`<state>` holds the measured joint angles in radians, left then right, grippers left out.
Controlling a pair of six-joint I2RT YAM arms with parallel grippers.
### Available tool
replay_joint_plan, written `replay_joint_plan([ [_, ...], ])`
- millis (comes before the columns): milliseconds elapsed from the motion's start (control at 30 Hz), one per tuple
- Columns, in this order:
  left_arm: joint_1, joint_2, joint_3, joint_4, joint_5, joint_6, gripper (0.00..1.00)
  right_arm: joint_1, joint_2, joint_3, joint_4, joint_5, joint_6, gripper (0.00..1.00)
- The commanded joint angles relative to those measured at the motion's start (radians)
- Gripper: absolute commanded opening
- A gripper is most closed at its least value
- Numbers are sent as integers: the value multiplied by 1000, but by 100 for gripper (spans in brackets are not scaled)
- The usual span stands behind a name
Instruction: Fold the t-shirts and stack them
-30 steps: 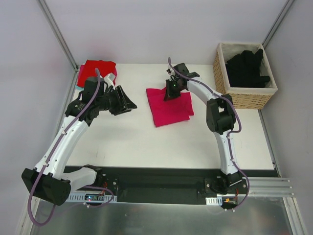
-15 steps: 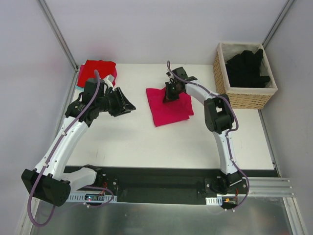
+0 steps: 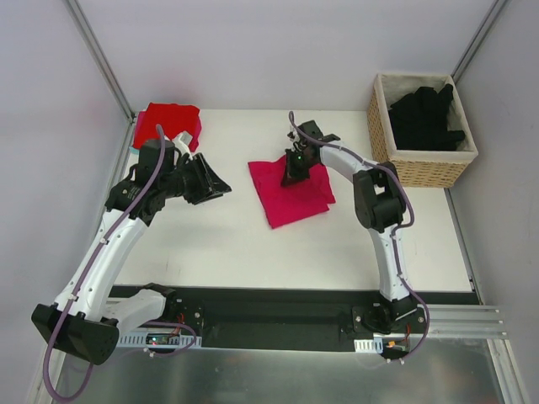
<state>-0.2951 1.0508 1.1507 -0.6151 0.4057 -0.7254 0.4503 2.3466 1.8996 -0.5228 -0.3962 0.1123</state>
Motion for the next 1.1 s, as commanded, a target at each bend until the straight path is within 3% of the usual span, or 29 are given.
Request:
replay_joint_plan([
  [0, -6, -12, 7, -8, 2, -5, 35, 53, -81, -186, -230, 28, -25, 1],
  [200, -6, -6, 4, -6, 44, 3, 35, 112, -236, -419, -229, 7, -7, 1],
  [300, -6, -18, -9, -6, 61, 7, 35, 154, -270, -439, -282, 16, -40, 1],
  [667, -7, -26, -17, -6, 110, 30, 35, 293, -349, -410, -580, 220, -281, 1],
  [900, -6, 5, -16, -6, 136, 49, 35, 338, -334, -312, -641, 297, -453, 1],
  [1067, -6, 8, -5, -8, 147, 57, 35, 347, -285, -211, -668, 310, -432, 1],
])
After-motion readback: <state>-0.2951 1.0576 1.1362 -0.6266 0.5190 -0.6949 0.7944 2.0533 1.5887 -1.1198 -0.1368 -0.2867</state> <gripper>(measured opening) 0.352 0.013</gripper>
